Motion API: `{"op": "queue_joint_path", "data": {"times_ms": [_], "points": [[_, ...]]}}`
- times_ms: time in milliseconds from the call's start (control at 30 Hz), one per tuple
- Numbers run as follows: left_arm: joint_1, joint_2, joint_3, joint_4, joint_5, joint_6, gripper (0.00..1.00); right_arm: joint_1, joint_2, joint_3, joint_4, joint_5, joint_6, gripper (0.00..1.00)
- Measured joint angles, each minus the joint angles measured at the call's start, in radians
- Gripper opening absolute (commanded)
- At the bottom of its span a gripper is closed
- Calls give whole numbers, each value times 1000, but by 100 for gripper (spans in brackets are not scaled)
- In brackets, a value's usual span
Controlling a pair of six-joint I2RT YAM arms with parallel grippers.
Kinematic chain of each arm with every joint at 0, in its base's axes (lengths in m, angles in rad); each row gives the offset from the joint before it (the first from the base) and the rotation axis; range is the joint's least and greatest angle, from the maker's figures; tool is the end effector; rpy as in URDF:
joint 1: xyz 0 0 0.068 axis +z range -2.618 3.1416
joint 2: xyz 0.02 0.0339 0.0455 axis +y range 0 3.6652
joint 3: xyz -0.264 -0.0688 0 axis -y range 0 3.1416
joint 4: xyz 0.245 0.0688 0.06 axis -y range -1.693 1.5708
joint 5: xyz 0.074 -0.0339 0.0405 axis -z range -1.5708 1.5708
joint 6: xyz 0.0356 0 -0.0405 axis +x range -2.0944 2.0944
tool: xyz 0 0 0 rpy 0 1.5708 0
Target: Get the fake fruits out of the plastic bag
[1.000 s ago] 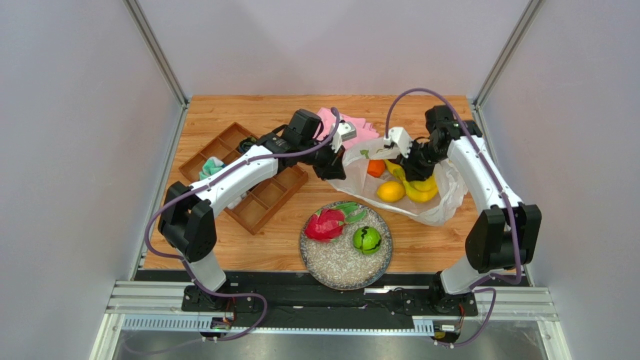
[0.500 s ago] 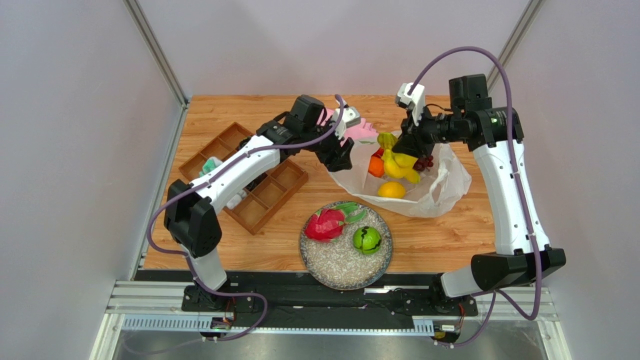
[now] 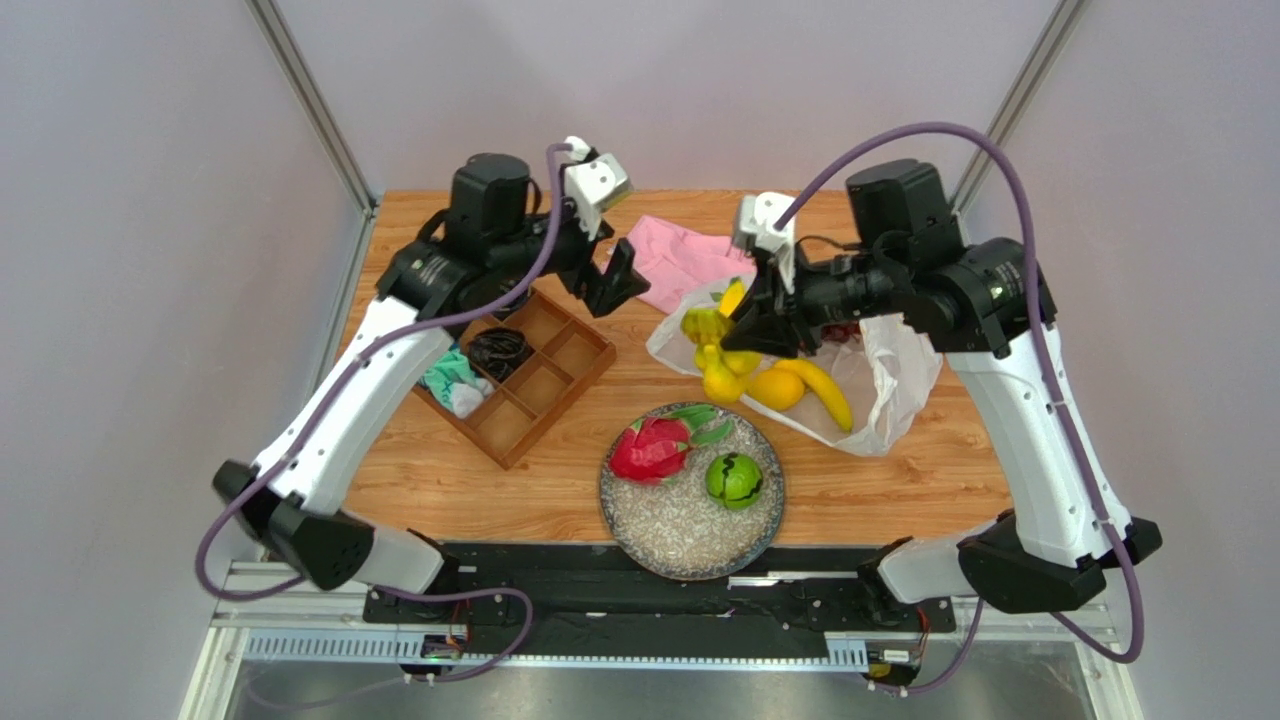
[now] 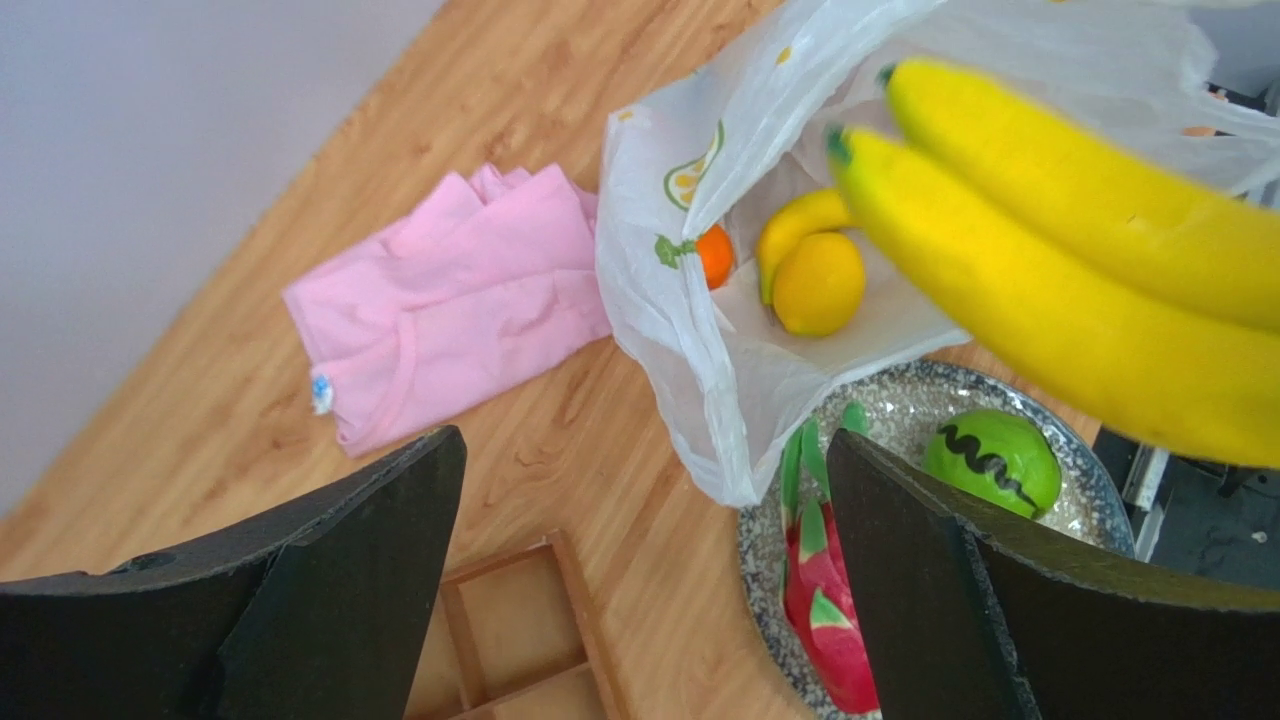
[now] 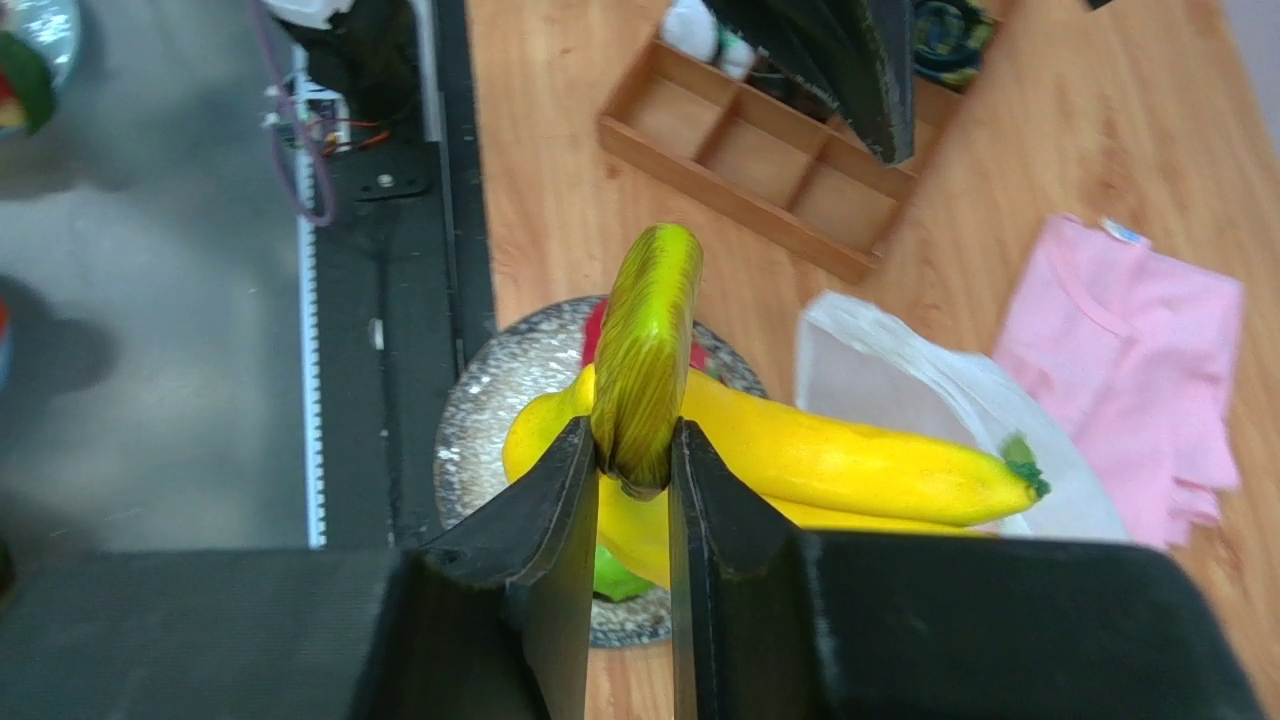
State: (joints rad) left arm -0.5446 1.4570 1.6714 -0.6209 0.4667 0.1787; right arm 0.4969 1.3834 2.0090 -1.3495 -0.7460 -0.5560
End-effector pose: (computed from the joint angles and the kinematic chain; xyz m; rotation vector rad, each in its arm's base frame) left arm 0.2601 -0.1763 0.4447 0.9869 1.7363 -0.6975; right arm 0.1725 0.1210 0.4987 -1.4117 1.6726 0.8144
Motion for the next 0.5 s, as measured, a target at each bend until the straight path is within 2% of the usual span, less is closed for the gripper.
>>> {"op": "queue_joint_path", "data": {"times_ms": [200,500], "points": [[14,-262,-121,-50,-12,68,96,229,-5,-126,1,28,75,0],[214,-509,-310,-95,31,70,94,456,48,-341,-3,77,247,0]]}}
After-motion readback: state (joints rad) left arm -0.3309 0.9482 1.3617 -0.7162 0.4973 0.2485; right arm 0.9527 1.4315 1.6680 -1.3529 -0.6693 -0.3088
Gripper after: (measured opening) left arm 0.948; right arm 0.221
